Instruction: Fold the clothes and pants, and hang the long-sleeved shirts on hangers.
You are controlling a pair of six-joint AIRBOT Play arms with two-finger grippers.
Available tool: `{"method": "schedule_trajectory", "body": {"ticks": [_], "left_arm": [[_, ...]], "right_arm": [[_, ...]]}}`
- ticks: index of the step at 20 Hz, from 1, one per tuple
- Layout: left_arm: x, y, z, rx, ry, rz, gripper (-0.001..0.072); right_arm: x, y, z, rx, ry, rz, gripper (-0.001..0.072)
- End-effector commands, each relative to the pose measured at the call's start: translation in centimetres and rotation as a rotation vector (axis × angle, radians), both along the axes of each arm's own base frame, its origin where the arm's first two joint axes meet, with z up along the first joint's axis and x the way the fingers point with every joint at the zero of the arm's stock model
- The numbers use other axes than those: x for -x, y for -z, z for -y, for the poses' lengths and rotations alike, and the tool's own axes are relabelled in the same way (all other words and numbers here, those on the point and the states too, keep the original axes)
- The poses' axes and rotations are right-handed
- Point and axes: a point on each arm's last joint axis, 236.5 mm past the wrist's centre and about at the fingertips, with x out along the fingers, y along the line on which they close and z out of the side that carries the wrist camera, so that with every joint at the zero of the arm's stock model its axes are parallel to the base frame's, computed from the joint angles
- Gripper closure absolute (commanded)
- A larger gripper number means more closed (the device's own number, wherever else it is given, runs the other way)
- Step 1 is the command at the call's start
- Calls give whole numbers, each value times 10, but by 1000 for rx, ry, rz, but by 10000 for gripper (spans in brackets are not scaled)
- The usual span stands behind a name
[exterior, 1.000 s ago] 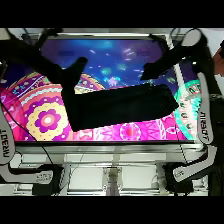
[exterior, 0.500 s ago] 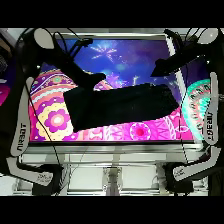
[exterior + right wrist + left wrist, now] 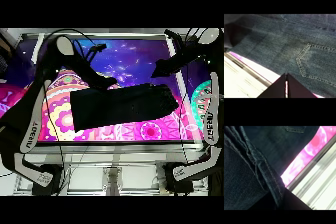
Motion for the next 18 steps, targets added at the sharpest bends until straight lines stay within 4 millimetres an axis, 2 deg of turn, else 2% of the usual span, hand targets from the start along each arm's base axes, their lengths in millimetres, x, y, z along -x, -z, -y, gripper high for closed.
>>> {"method": "schedule_trajectory", "body": {"ticks": [1,3,6,8,11,13,15,16,17,18], "left_arm": [[8,24,16,-26,12,-71,663],[22,37,17,-63,43,-137,482],[41,49,22,-102,100,-198,454],[44,52,25,-103,127,-202,329],[45,37,32,2,162,-214,329],[36,21,27,89,128,-236,329],[19,21,-6,63,64,-233,329],[8,27,-35,-2,-4,-238,329],[-1,34,-70,-86,-84,-254,329],[-6,39,-101,-152,-149,-269,329]], "right_arm": [[2,0,0,1,-2,-11,682],[2,0,0,1,-2,-11,682],[2,0,0,1,-1,-9,682],[2,0,0,1,-2,-10,681],[6,1,1,4,-11,-25,681],[8,1,1,5,-14,-31,681],[8,2,0,5,-16,-32,681],[9,2,-2,5,-20,-33,673],[10,4,-6,4,-27,-36,582],[10,11,-14,1,-39,-41,422]]}}
